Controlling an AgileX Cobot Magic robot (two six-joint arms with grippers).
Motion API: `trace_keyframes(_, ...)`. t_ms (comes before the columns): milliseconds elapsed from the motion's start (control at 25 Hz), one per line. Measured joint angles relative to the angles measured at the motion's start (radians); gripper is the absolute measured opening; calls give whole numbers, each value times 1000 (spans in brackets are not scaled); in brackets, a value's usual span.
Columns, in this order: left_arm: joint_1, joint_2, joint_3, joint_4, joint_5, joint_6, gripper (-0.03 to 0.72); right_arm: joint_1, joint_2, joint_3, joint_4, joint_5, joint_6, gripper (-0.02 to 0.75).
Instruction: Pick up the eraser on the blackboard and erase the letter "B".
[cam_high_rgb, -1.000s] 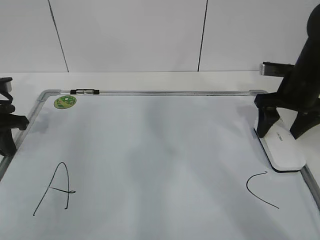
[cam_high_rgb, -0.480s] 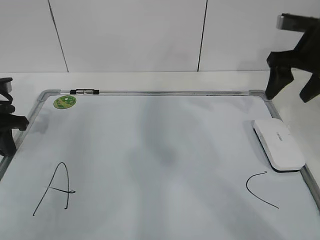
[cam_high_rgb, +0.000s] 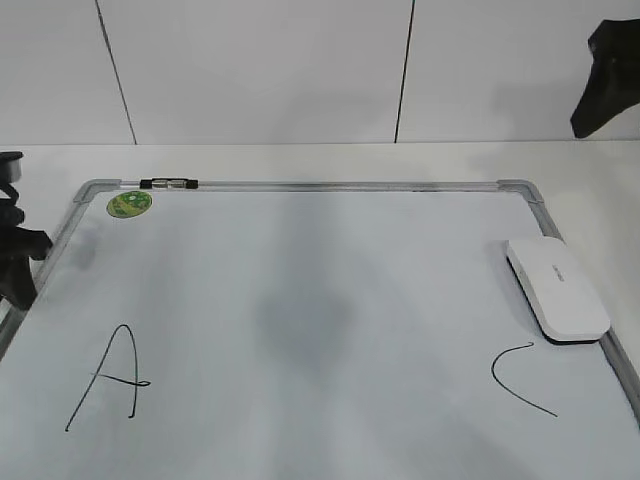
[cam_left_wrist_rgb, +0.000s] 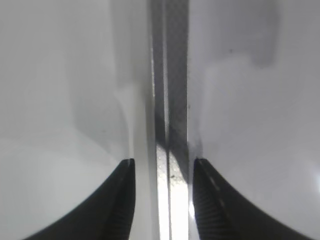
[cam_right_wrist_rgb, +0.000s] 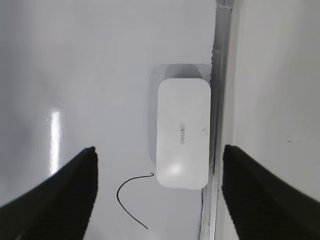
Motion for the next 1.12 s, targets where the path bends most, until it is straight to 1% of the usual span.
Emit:
trace_keyframes(120,0,-50,0,9,36,1,300,0,-64,60,2,2,2,594)
trace_keyframes(360,0,-173,0,72,167,1,300,0,-214,219,18,6,4,592)
trace_keyframes(560,0,-300,0,78,269,2,298,0,-356,362,61,6,6,592)
trace_keyframes(680,0,-381,0,79,329,0,283,0,-466,452,82,7,6,589)
trace_keyframes(800,0,-472,2,79,376,-1,245,0,-586,520,86,10,6,589)
trace_keyframes(920,0,-575,4,77,395,-1,230,0,-700,560,86,17,6,589)
trace_keyframes(1120,0,-763,4,68,405,-1,226,0,-906,603,86,28,7,589)
